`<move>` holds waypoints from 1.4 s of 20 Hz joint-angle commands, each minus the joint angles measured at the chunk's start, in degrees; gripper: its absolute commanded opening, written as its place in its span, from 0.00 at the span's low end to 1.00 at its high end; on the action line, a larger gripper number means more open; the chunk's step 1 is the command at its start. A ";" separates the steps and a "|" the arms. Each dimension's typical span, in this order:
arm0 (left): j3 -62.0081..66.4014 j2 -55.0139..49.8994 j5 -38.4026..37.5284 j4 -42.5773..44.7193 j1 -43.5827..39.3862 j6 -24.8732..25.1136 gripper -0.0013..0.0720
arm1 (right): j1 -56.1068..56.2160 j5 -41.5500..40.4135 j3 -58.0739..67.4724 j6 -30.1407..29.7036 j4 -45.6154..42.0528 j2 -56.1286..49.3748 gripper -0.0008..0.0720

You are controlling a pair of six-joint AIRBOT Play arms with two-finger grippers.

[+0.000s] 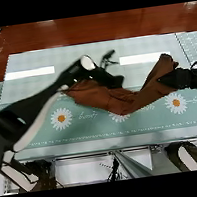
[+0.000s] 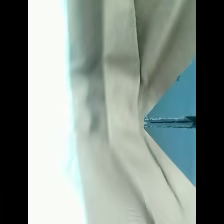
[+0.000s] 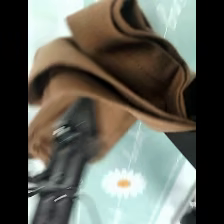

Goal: Fold the shirts.

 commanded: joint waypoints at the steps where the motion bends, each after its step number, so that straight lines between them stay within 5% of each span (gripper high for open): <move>1: -0.02 6.16 -9.35 0.48 15.89 0.24 0.04 | 4.50 -2.80 0.50 0.04 4.87 -0.42 0.04; 5: -3.41 19.08 -11.96 0.48 32.92 1.99 0.04 | 19.87 -14.49 3.82 2.29 4.87 -9.38 0.04; 10: -17.38 37.81 -10.45 0.83 45.18 7.63 0.04 | 36.00 -24.94 19.61 0.17 4.83 -34.38 0.04; 17: -46.49 62.53 0.22 -2.38 42.45 8.39 0.04 | 41.90 -25.03 42.45 2.99 5.38 -63.28 0.04; 22: -54.49 63.04 3.30 -2.38 40.48 8.57 0.04 | 44.61 -23.98 49.83 5.31 5.55 -71.12 0.04; 23: -55.12 62.66 3.82 -2.36 40.33 8.59 0.04 | 45.13 -25.24 49.81 5.33 5.53 -71.45 0.28; 24: -55.65 62.27 4.42 -2.36 40.33 8.57 0.04 | 45.20 -25.64 49.83 5.33 5.38 -71.60 0.78; 25: -56.00 62.01 5.01 -2.34 40.35 8.57 0.04 | 44.83 -24.57 49.83 5.20 5.51 -71.36 0.86; 28: -56.11 61.20 6.58 -2.19 40.35 8.59 0.04 | 39.15 -13.92 49.81 5.07 3.04 -67.69 0.86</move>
